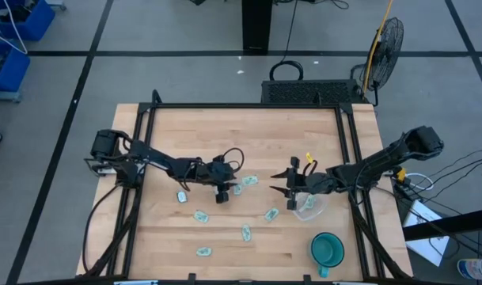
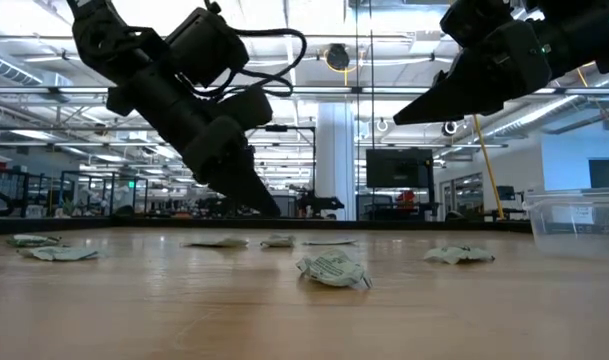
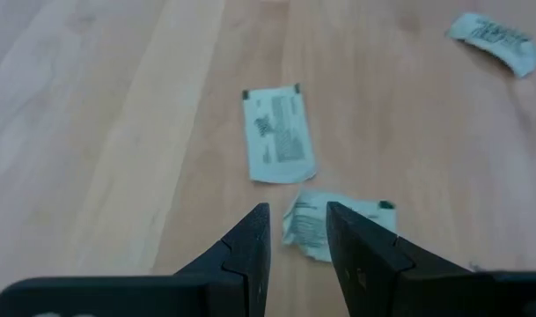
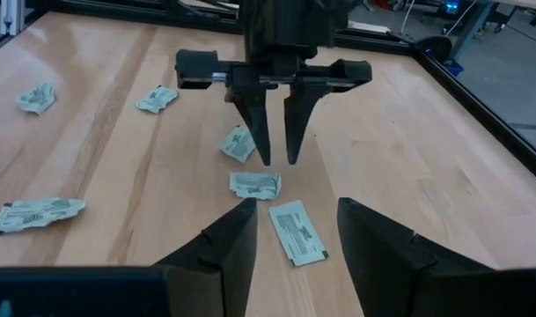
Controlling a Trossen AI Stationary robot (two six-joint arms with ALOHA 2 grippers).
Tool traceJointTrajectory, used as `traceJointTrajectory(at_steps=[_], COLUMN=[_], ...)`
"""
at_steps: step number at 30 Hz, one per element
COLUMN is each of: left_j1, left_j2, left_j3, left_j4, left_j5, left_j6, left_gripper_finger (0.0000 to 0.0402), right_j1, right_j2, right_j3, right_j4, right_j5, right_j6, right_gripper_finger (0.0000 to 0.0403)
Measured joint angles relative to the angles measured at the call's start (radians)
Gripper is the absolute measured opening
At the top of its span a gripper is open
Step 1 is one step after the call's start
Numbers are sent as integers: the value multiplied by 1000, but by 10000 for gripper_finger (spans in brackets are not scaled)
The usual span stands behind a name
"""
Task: Pick and place Stevia / Truvia into bins
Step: Put the stevia packet into the bin
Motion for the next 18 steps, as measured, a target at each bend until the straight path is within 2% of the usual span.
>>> traceJointTrajectory(at_steps=[3,9,13,18], left_j1=[1,2,3,3], left_j2=[20,101,109,96], left_j3=[-5,-1,-1,-2], left_j4=[-4,93,112,109], left_j5=[-5,-9,-12,-1], left_j6=[-5,-3,-4,1], left_gripper_finger=[120,120,118,75], right_j1=[0,0,0,0], right_j2=[0,0,0,0], right_j3=[0,0,0,0], right_j4=[2,13,19,22], right_j5=[0,0,-1,0], right_j6=[0,0,0,0], right_gripper_finger=[151,151,151,151])
